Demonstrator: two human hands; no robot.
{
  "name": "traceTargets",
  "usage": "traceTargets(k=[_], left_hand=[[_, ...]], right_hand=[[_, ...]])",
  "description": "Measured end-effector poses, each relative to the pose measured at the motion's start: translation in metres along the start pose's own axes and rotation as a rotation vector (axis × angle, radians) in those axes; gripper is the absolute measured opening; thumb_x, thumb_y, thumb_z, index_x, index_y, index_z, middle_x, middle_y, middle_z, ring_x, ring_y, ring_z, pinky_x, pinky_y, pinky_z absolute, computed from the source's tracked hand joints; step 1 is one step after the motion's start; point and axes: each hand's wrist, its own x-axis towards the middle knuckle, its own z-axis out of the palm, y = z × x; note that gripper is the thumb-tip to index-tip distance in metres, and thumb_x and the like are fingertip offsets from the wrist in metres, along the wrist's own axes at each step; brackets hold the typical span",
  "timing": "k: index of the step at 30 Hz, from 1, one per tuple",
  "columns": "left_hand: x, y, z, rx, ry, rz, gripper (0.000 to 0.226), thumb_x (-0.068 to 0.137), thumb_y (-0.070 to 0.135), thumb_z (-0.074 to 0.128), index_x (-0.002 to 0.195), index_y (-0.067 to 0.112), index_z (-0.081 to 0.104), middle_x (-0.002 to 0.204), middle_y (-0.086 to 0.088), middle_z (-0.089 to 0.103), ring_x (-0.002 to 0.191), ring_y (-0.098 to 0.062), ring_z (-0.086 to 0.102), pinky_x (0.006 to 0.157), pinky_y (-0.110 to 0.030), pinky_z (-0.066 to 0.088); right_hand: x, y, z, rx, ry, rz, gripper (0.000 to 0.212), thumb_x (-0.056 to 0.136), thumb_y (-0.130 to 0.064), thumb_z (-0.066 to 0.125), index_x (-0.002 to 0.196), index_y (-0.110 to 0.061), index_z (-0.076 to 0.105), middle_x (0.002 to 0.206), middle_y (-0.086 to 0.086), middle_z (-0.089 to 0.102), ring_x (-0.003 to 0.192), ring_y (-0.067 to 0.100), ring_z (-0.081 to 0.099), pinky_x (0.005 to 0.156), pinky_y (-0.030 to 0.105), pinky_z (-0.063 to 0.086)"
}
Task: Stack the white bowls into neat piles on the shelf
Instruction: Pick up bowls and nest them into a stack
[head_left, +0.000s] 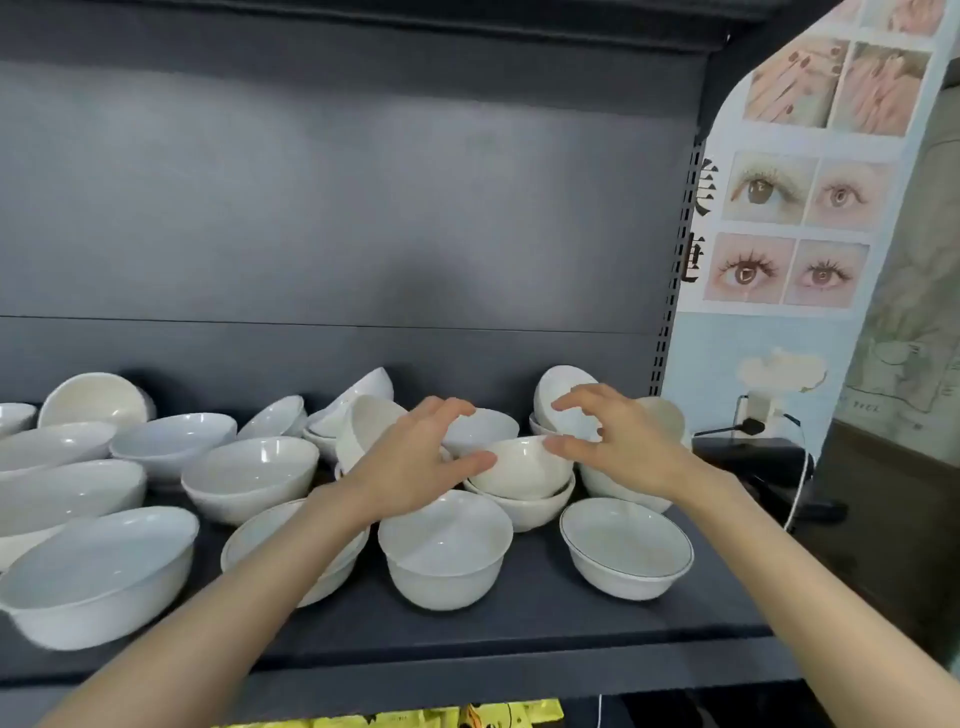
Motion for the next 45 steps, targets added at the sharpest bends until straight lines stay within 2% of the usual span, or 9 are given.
traceTargets(k=[3, 6, 14, 22, 26, 28, 34, 42, 45], left_hand=[[0.011, -0.007, 0.009, -0.008, -0.059, -0.068, 0.057, 0.084, 0.053, 0.060, 0.130, 0.022, 0.048, 0.124, 0.003, 0.050, 0.111, -0.014, 0.053, 0.095, -0.029, 0.042], [0.017, -0.006, 0.016, 0.022, -0.106, -0.121, 0.056, 0.084, 0.056, 0.056, 0.126, 0.019, 0.052, 0.116, -0.001, 0.058, 0.101, -0.015, 0.058, 0.091, -0.031, 0.046], [0.022, -0.003, 0.021, -0.133, -0.034, -0.213, 0.036, 0.080, 0.050, 0.065, 0.077, 0.014, 0.067, 0.050, 0.014, 0.055, 0.050, 0.000, 0.046, 0.056, -0.017, 0.037], [0.019, 0.008, 0.029, -0.219, 0.117, -0.282, 0.030, 0.060, 0.029, 0.088, 0.073, 0.008, 0.071, 0.069, -0.013, 0.067, 0.058, -0.011, 0.051, 0.061, -0.027, 0.046], [0.016, 0.010, 0.030, -0.190, 0.154, -0.315, 0.032, 0.050, 0.029, 0.093, 0.068, 0.016, 0.069, 0.087, -0.017, 0.070, 0.068, -0.022, 0.060, 0.082, -0.038, 0.053], [0.014, 0.010, 0.029, -0.171, 0.146, -0.307, 0.034, 0.049, 0.030, 0.093, 0.070, 0.014, 0.071, 0.095, -0.020, 0.070, 0.083, -0.030, 0.065, 0.088, -0.042, 0.051], [0.020, 0.005, 0.026, -0.064, 0.031, -0.238, 0.045, 0.051, 0.041, 0.090, 0.082, 0.016, 0.070, 0.094, -0.005, 0.063, 0.087, -0.017, 0.062, 0.085, -0.037, 0.052], [0.043, -0.005, 0.022, -0.095, -0.414, -0.300, 0.122, 0.048, 0.058, 0.085, 0.146, 0.024, 0.021, 0.130, 0.008, 0.041, 0.114, -0.012, 0.050, 0.095, -0.026, 0.045], [0.047, -0.008, 0.023, -0.112, -0.484, -0.306, 0.118, 0.056, 0.048, 0.086, 0.147, 0.032, 0.012, 0.134, 0.010, 0.041, 0.118, -0.013, 0.049, 0.100, -0.031, 0.045]], right_hand=[[0.010, 0.012, 0.005, 0.095, -0.032, 0.059, 0.036, 0.083, -0.042, 0.068, 0.115, -0.032, 0.056, 0.132, -0.007, 0.048, 0.121, 0.014, 0.047, 0.100, 0.029, 0.041], [0.015, 0.020, 0.009, 0.152, -0.102, 0.113, 0.036, 0.082, -0.046, 0.068, 0.114, -0.031, 0.058, 0.121, -0.010, 0.054, 0.110, 0.012, 0.055, 0.086, 0.019, 0.042], [0.022, 0.035, 0.012, 0.252, -0.127, 0.043, 0.022, 0.081, -0.044, 0.070, 0.086, -0.022, 0.071, 0.088, -0.010, 0.069, 0.084, 0.008, 0.063, 0.079, 0.024, 0.047], [0.017, 0.045, 0.023, 0.321, -0.047, 0.020, 0.027, 0.068, -0.034, 0.084, 0.083, -0.017, 0.069, 0.078, -0.001, 0.060, 0.073, 0.022, 0.057, 0.071, 0.030, 0.047], [0.012, 0.047, 0.030, 0.331, -0.057, 0.059, 0.038, 0.063, -0.029, 0.088, 0.093, -0.015, 0.069, 0.137, 0.005, 0.053, 0.105, 0.019, 0.063, 0.096, 0.039, 0.049], [0.011, 0.046, 0.032, 0.337, -0.067, 0.058, 0.047, 0.060, -0.029, 0.089, 0.099, -0.014, 0.068, 0.142, 0.004, 0.047, 0.104, 0.023, 0.064, 0.095, 0.042, 0.050], [0.006, 0.048, 0.033, 0.374, -0.069, 0.106, 0.085, 0.043, -0.048, 0.086, 0.119, -0.019, 0.059, 0.116, 0.015, 0.061, 0.095, 0.028, 0.067, 0.088, 0.048, 0.053], [0.001, 0.035, 0.029, 0.245, -0.113, 0.143, 0.082, 0.065, -0.035, 0.086, 0.129, -0.025, 0.037, 0.098, -0.014, 0.057, 0.098, 0.012, 0.061, 0.090, 0.032, 0.050], [0.003, 0.031, 0.028, 0.221, -0.135, 0.160, 0.087, 0.065, -0.035, 0.086, 0.133, -0.022, 0.032, 0.094, -0.015, 0.058, 0.094, 0.009, 0.060, 0.087, 0.029, 0.049]])
